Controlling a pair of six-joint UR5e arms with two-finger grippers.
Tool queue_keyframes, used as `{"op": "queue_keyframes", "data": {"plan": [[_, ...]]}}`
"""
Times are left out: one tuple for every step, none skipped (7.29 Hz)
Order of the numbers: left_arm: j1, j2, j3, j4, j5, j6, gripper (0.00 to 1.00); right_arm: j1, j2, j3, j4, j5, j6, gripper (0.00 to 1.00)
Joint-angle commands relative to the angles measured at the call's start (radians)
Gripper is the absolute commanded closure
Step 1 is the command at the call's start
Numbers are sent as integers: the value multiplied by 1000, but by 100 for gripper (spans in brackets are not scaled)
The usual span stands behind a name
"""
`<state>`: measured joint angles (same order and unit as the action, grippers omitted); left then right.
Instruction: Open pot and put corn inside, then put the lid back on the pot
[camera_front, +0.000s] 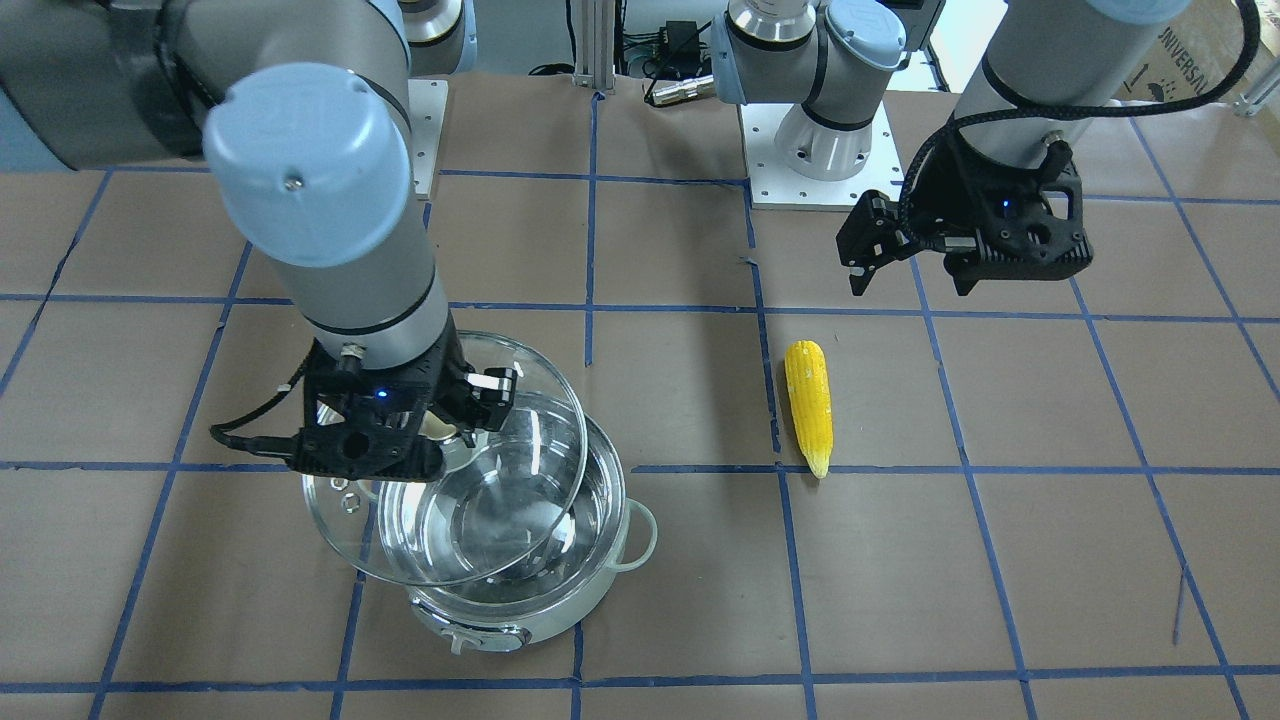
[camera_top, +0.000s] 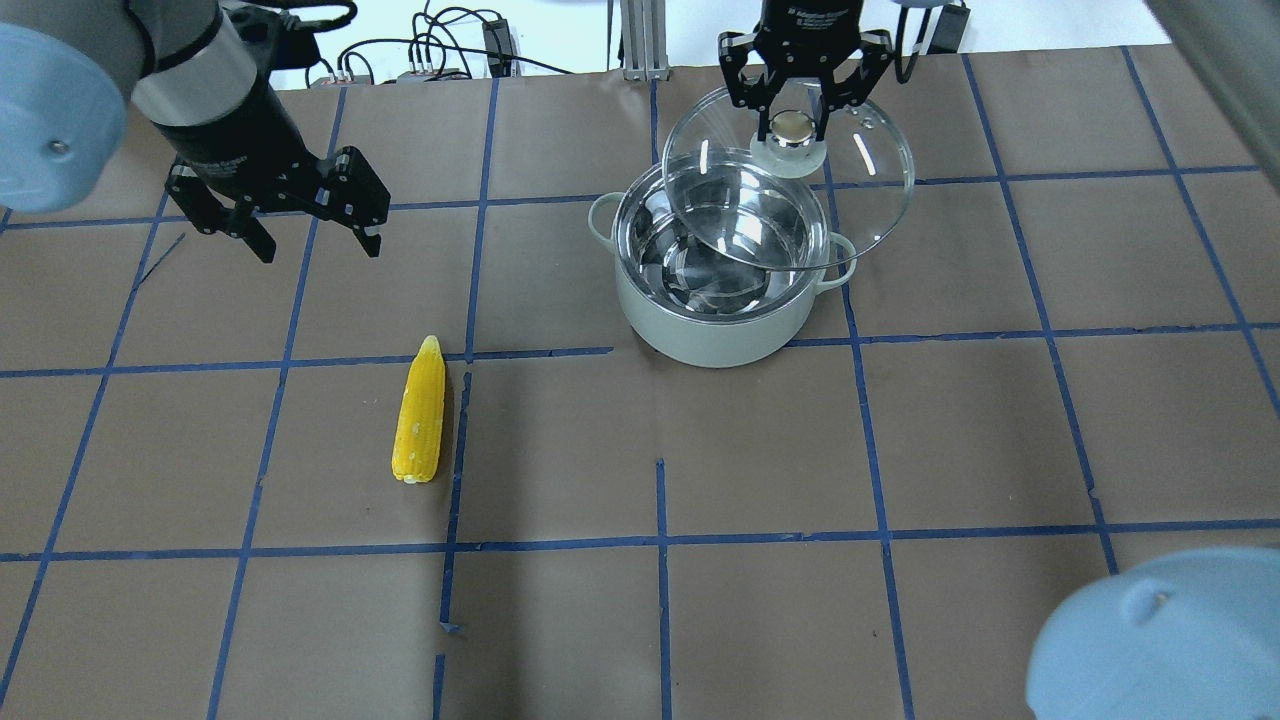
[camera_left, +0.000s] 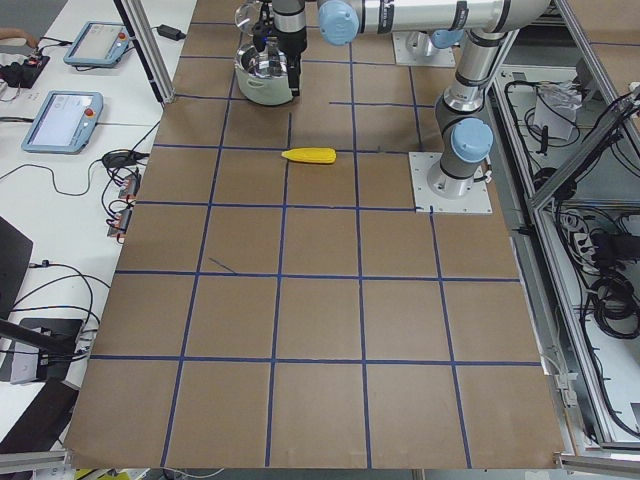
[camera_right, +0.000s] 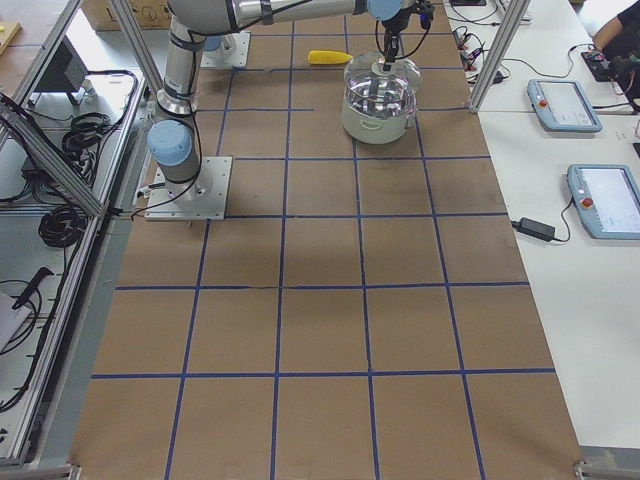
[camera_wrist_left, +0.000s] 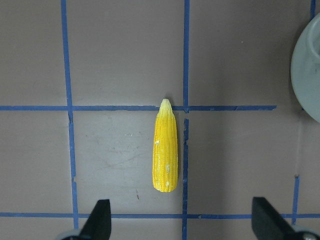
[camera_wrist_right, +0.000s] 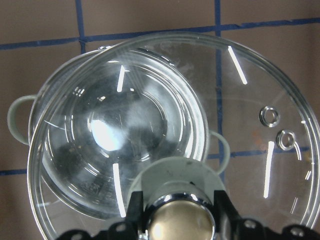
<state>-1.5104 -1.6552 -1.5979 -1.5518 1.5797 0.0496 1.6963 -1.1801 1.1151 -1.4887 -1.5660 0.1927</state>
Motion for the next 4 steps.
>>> {"op": "queue_keyframes", "data": {"plan": [[-4, -43, -176, 160, 2, 1, 0, -134, -73, -3, 112, 1, -166, 79], [-1, -66, -254, 302, 5, 3, 0, -173, -93, 14, 129, 0, -200, 79], [4, -81, -330, 358, 3, 13, 0, -178, -116, 64, 130, -2, -216, 79], [9, -98, -397, 439, 3, 25, 0, -182, -160, 142, 111, 3, -231, 79]]}}
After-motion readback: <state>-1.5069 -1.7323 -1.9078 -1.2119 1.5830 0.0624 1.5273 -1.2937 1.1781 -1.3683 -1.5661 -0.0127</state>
